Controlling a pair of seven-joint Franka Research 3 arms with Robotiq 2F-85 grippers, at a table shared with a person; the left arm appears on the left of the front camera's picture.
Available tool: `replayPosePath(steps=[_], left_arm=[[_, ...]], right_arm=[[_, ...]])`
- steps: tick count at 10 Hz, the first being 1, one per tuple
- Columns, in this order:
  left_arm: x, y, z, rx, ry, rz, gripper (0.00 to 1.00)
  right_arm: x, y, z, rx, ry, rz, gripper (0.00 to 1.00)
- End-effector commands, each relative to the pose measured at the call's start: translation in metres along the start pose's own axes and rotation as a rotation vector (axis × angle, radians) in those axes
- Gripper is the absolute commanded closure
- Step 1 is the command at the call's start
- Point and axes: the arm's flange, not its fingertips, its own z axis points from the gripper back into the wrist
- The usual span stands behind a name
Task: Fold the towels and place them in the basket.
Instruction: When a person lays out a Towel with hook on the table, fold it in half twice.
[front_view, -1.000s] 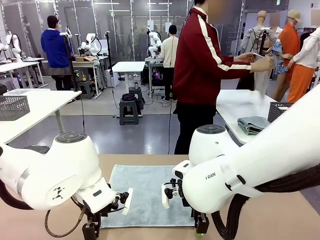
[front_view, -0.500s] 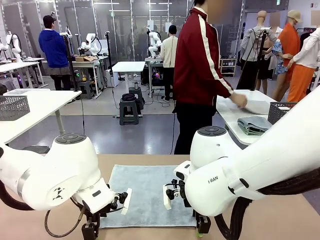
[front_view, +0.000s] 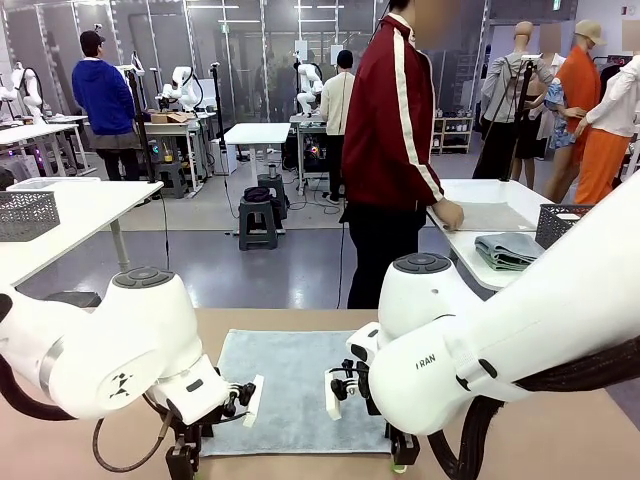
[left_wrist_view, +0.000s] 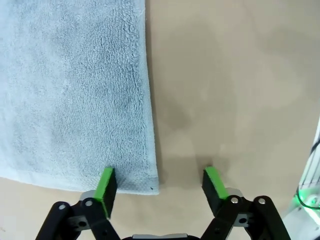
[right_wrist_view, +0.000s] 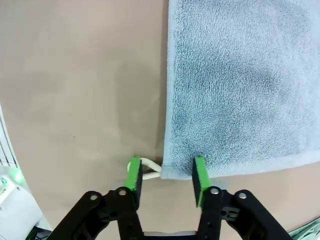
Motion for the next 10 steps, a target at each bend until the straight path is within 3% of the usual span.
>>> replayPosePath(steps=[1,2,3,4,5,6,7,10], left_arm=[[0.0001,0.006,-0.0054,0.024,0.009,-0.022,0.39],[0.0,0.0059,-0.0051,0.025,0.011,-0.022,0.41],[-0.0004,0.006,-0.0047,0.027,0.014,-0.021,0.59],[-0.0009,0.0064,-0.0043,0.028,0.016,-0.021,0.61],[-0.001,0.0076,-0.0033,0.024,0.021,-0.017,0.78],[-0.0004,0.0084,-0.0022,0.02,0.025,-0.018,0.81],[0.0001,0.0094,-0.0013,0.021,0.029,-0.02,0.98],[0.0,0.0106,0.0009,0.025,0.028,-0.024,1.0]], right_arm=[[0.0017,0.0004,-0.0054,-0.025,0.021,-0.021,0.72],[0.0022,0.0009,-0.0053,-0.03,0.024,-0.02,0.58],[0.0028,0.0011,-0.0054,-0.031,0.025,-0.019,0.92],[0.003,0.0013,-0.0056,-0.031,0.027,-0.02,0.78],[0.0027,0.0011,-0.0052,-0.029,0.028,-0.022,1.0],[0.0022,0.001,-0.0035,-0.029,0.029,-0.023,0.98],[0.0024,0.0013,-0.0025,-0.033,0.033,-0.026,1.0],[0.0023,0.0013,0.0008,-0.041,0.04,-0.03,1.0]])
